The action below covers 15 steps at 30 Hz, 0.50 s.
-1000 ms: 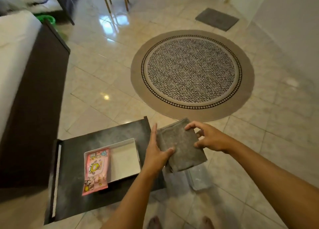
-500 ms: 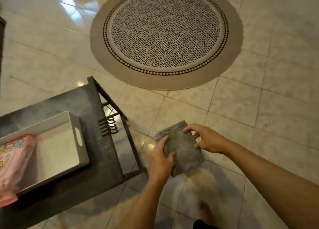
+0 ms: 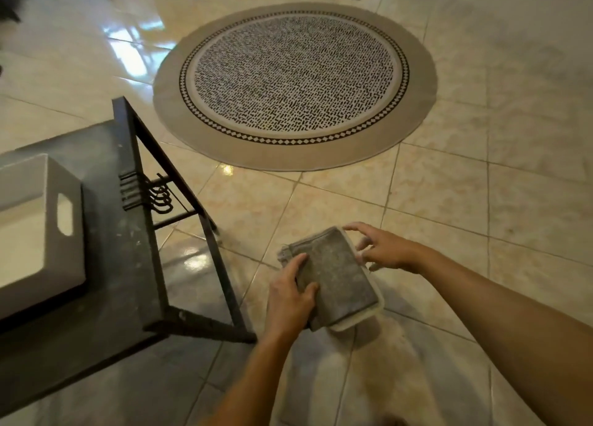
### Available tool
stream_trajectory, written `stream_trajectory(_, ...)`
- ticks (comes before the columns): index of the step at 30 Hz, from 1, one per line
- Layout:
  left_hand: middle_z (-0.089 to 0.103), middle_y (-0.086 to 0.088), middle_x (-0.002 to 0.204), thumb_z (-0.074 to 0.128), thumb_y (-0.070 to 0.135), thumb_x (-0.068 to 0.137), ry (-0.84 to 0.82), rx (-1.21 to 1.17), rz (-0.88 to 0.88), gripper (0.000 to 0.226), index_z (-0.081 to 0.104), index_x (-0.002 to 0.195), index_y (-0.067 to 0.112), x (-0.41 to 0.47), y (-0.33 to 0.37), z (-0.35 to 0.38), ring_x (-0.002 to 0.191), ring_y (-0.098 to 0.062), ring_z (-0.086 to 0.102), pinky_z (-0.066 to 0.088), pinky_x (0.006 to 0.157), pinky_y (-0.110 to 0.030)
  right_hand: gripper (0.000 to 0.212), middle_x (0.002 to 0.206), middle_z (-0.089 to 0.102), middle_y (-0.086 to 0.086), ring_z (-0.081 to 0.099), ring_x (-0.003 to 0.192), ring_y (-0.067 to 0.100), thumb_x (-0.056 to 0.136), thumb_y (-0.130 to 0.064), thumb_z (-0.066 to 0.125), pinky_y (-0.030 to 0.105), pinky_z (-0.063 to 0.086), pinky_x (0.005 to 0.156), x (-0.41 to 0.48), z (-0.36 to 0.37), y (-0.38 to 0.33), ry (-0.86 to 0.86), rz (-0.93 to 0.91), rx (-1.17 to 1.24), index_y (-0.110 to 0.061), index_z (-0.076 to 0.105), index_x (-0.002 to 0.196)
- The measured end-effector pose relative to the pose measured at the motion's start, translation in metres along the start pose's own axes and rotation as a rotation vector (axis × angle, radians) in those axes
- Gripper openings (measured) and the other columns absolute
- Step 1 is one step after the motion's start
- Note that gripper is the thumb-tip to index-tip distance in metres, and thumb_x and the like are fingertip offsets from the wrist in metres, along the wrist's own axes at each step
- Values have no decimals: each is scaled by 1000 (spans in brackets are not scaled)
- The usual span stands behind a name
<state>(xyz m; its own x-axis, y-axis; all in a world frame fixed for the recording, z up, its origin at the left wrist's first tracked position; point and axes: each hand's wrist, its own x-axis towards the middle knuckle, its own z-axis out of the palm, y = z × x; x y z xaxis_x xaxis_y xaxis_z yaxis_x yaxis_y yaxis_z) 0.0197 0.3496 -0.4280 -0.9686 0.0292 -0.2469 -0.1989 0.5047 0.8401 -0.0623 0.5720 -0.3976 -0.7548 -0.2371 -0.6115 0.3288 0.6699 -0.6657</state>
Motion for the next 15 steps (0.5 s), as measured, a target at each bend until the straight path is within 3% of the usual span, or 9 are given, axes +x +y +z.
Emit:
stream_trajectory(2,48,2,137,70,22,91,-27,16,52,59,44,143,33,0,-2,0,123,-13,48,46,97,-28,77,112,55,15,63,92,24,88,5,61,37,61,75,-4,4,5,-51,8,59,-37,35,148)
stream_trajectory(4,37,-3,142,68,33,92,-43,89,45,66,33,148,41,-2,-2,0,129,-21,41,45,101,-36,85,107,54,17,63,85,22,85,13,60,34,61,69,-9,6,9,-66,-7,99,-38,34,148)
stream_trajectory(8,3,-2,157,63,51,89,100,409,48,82,14,154,44,-17,5,-4,143,-29,7,20,115,-60,93,101,56,19,65,79,23,82,19,61,41,62,69,-21,12,15,-47,-17,183,-36,31,150)
stream_trajectory(15,-18,4,164,38,62,97,-159,749,329,77,-5,156,40,-9,4,10,150,-25,-18,-7,119,-48,105,92,57,17,66,81,25,80,19,63,51,61,79,-25,13,19,-114,10,253,-42,19,153)
